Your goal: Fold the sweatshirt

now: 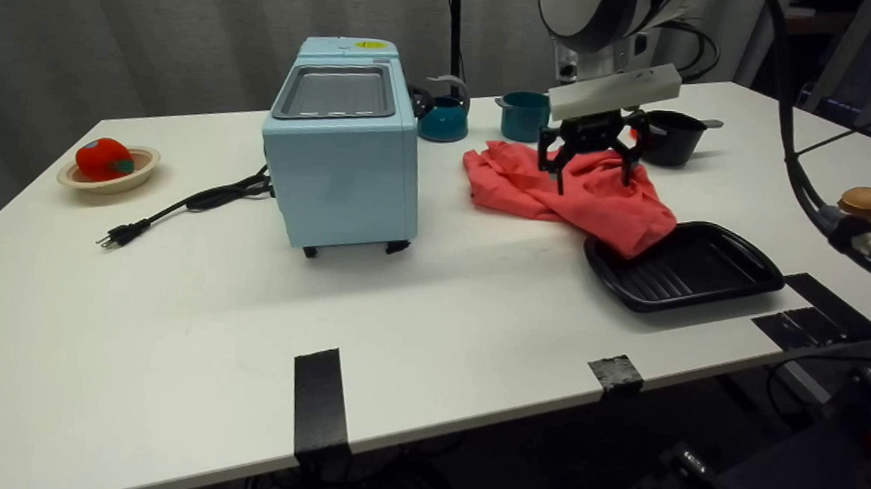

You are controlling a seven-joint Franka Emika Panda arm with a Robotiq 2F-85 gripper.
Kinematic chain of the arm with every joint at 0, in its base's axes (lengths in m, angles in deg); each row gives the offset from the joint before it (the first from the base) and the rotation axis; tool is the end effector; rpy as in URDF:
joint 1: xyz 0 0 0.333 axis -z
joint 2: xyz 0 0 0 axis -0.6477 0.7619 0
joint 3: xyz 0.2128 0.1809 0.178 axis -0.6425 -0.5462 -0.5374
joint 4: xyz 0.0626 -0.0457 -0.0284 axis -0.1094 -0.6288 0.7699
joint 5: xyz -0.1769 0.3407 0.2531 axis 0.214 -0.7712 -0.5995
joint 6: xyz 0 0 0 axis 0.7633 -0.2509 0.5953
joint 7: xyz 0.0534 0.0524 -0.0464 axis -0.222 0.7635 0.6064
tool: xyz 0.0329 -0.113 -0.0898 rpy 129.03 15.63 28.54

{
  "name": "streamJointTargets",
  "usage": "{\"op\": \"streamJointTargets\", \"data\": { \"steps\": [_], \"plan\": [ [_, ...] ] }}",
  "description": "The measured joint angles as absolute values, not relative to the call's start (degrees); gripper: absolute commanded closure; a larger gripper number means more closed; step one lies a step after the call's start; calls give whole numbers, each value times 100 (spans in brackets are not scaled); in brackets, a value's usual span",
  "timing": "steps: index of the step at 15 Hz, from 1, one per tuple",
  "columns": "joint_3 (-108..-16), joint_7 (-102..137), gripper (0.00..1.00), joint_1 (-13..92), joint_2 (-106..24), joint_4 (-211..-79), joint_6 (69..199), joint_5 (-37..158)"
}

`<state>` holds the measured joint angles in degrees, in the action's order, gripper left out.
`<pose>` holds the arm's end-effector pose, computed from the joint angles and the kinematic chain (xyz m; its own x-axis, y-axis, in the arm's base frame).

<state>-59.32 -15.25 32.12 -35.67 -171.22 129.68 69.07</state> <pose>0.6148 0.0044 0.1560 0.8876 -0.4584 -0.0460 -0.4351 -0.8669 0.2432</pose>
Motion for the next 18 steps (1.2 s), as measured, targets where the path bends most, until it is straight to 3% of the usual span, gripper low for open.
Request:
{"op": "streamJointTargets", "data": {
  "steps": [11, 12, 13, 18],
  "plan": [
    [-5718, -1199, 0, 3560, -3635, -17947, 13347, 7013],
    [-5714, -1192, 25, 3589, -3635, -17978, 13398, 7012],
    [-5714, -1188, 26, 3614, -3636, -18002, 13453, 7005],
    [-5714, -1186, 65, 3646, -3636, -17997, 13556, 6931]
  ]
}}
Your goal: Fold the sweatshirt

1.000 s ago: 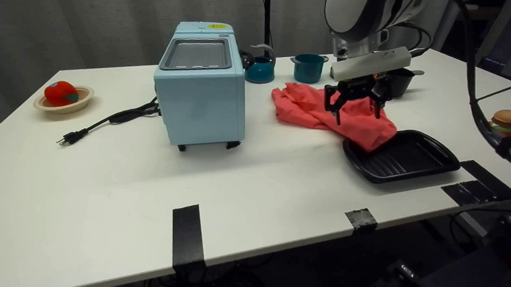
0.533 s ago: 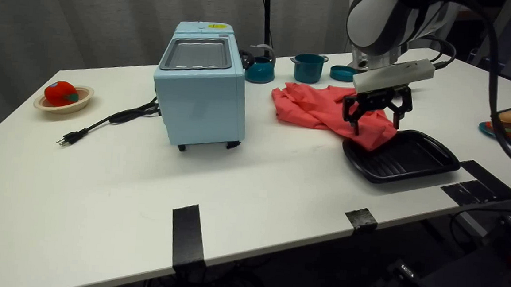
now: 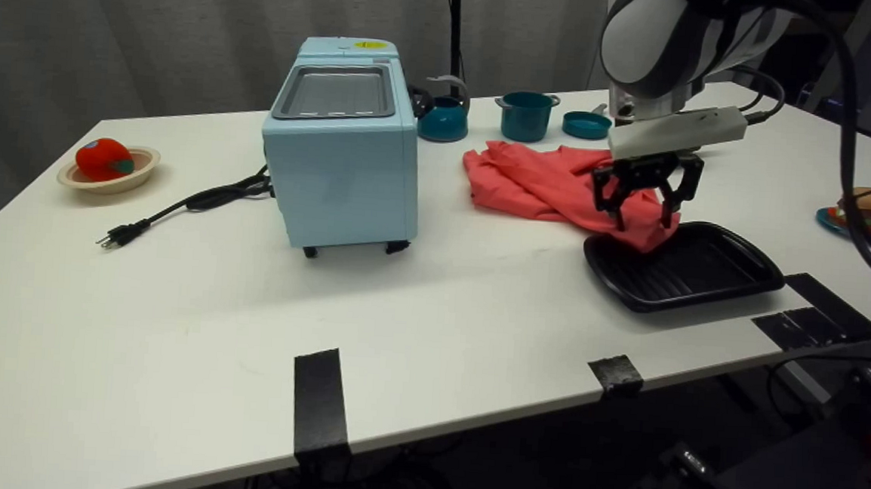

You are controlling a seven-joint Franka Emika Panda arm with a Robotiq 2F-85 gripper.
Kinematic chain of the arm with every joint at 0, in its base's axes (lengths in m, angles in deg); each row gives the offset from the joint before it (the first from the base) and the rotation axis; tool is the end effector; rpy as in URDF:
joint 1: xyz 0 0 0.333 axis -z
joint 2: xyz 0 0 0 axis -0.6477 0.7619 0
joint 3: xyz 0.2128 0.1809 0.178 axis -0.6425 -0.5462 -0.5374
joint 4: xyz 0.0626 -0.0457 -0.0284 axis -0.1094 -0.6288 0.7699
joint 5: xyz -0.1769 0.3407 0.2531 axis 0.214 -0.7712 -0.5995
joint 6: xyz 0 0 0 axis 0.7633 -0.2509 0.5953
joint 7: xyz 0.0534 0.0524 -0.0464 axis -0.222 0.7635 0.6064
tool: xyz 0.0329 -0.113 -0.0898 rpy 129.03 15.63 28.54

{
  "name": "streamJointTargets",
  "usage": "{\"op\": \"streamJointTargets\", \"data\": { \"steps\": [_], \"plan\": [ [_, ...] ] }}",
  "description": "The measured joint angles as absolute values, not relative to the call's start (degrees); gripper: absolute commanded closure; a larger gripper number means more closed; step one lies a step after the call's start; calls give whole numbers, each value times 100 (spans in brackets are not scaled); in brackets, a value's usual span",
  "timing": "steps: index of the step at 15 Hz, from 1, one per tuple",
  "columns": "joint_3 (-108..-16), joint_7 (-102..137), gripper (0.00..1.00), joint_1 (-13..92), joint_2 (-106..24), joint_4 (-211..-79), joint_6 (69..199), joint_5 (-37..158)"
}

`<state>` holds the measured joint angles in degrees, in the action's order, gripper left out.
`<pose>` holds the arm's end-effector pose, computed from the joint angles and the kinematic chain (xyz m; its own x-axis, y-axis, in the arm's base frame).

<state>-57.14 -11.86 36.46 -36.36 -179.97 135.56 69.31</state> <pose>0.5573 -0.0617 0.1103 0.8643 -0.4937 -0.0961 -0.4582 -0.8517 0.2544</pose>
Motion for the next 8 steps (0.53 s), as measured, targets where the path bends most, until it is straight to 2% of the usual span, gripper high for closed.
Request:
{"op": "streamJointTargets", "data": {
  "steps": [3, 5, 8],
  "plan": [
    [-5714, -1186, 89, 3647, -3637, -17975, 13557, 6906],
    [-5714, -1186, 100, 3647, -3641, -17949, 13557, 6905],
    [-5712, -1186, 99, 3651, -3652, -17887, 13556, 6905]
  ]
}}
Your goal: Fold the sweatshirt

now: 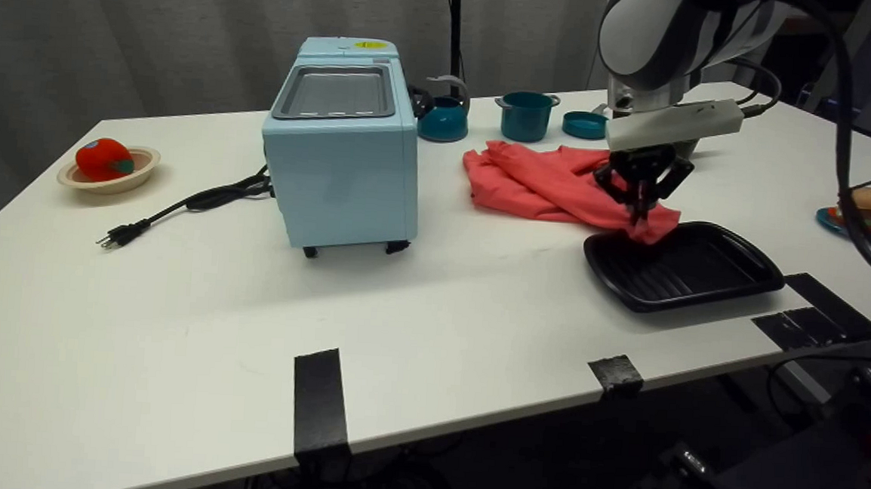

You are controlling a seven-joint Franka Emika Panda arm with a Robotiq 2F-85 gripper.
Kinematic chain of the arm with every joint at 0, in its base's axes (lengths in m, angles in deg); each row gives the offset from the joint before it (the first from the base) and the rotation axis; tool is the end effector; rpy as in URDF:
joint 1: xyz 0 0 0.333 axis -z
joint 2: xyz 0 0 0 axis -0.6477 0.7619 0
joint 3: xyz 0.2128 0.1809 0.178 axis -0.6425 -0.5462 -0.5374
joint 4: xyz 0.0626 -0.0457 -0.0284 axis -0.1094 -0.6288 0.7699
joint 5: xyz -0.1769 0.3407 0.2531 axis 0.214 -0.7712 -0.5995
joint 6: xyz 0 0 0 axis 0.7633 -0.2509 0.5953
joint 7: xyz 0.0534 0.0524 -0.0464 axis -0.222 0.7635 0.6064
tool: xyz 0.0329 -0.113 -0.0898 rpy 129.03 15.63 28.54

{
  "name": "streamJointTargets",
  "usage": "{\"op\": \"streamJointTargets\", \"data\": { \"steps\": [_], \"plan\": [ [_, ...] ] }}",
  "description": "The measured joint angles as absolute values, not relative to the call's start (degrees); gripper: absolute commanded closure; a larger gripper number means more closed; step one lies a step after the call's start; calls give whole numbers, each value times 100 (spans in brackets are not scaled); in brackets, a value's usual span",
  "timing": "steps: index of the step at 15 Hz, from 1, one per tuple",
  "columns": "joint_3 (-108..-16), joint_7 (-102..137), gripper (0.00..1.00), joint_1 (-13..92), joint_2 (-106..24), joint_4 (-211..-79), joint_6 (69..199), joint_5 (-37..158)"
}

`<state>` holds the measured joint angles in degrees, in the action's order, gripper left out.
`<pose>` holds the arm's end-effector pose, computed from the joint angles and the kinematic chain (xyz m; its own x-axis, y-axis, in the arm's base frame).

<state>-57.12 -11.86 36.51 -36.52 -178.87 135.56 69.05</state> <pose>0.5674 -0.0625 0.1190 0.8643 -0.4970 -0.0773 -0.4671 -0.8501 0.2432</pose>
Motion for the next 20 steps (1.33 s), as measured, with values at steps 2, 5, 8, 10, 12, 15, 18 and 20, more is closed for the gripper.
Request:
{"op": "streamJointTargets", "data": {
  "steps": [2, 5, 8, 10, 12, 15, 18, 20],
  "plan": [
    [-5694, -1186, 98, 3651, -3675, -17821, 13556, 6913],
    [-5572, -1209, 98, 3651, -3733, -17627, 13556, 7026],
    [-5369, -1402, 98, 3651, -3724, -17270, 13568, 7320],
    [-5256, -1681, 98, 3651, -3689, -17010, 13660, 7504],
    [-5190, -2092, 98, 3650, -3595, -16757, 13876, 7650],
    [-5133, -2876, 98, 3594, -3299, -16385, 14260, 7885],
    [-4933, -3861, 69, 3339, -2890, -16018, 14486, 8296],
    [-4763, -4491, 61, 3126, -2627, -15787, 14492, 8537]
  ]
}}
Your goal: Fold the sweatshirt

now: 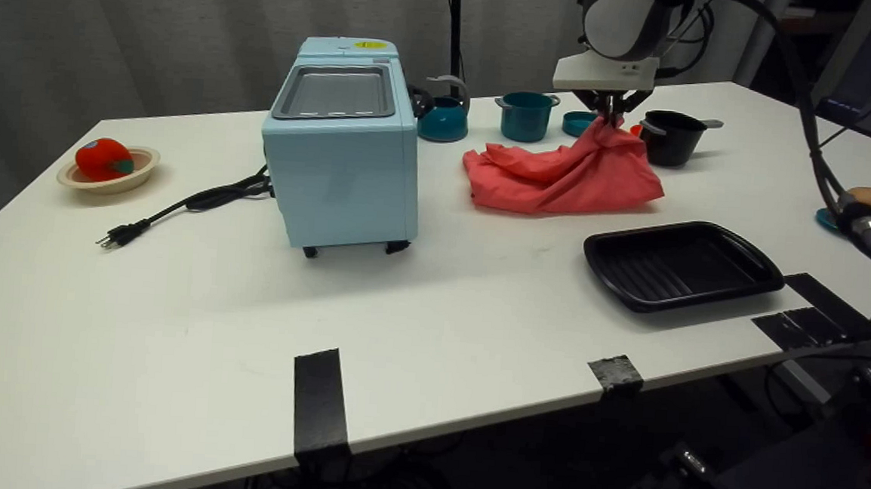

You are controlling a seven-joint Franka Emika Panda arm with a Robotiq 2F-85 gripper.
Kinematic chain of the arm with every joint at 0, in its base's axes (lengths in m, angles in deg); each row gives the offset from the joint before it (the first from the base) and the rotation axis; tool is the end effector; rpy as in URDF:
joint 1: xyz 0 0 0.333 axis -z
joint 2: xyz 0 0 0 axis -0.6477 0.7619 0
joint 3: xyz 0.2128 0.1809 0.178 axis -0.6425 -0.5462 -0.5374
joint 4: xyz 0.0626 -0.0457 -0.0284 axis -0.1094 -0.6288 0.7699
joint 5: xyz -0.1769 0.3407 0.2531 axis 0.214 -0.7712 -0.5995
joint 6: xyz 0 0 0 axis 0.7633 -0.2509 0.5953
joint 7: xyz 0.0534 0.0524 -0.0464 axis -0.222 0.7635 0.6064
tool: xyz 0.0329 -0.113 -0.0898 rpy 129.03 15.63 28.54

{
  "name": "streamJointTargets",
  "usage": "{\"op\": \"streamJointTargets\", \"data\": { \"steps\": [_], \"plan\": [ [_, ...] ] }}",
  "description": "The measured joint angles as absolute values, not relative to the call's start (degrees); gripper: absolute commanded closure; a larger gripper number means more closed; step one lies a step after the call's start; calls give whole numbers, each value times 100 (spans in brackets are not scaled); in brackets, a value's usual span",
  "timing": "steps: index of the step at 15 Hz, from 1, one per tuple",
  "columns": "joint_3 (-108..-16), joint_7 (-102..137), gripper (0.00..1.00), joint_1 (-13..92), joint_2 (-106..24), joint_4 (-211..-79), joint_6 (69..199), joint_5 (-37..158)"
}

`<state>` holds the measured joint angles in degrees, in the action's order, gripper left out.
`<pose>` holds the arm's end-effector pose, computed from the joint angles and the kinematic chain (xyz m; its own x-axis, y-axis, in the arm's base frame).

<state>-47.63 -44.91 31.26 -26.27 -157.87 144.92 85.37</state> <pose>0.7209 -0.1129 0.1910 0.5906 -0.6702 0.4495 -0.7867 -0.6023 0.1357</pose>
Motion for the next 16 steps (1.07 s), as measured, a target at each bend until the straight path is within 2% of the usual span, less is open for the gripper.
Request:
{"op": "streamJointTargets", "data": {
  "steps": [8, 16],
  "plan": [
    [-4171, -6625, 2, 2554, -2232, -15450, 14416, 9673],
    [-4452, -6022, 0, 2971, -2894, -15581, 14324, 9762]
  ]
}}
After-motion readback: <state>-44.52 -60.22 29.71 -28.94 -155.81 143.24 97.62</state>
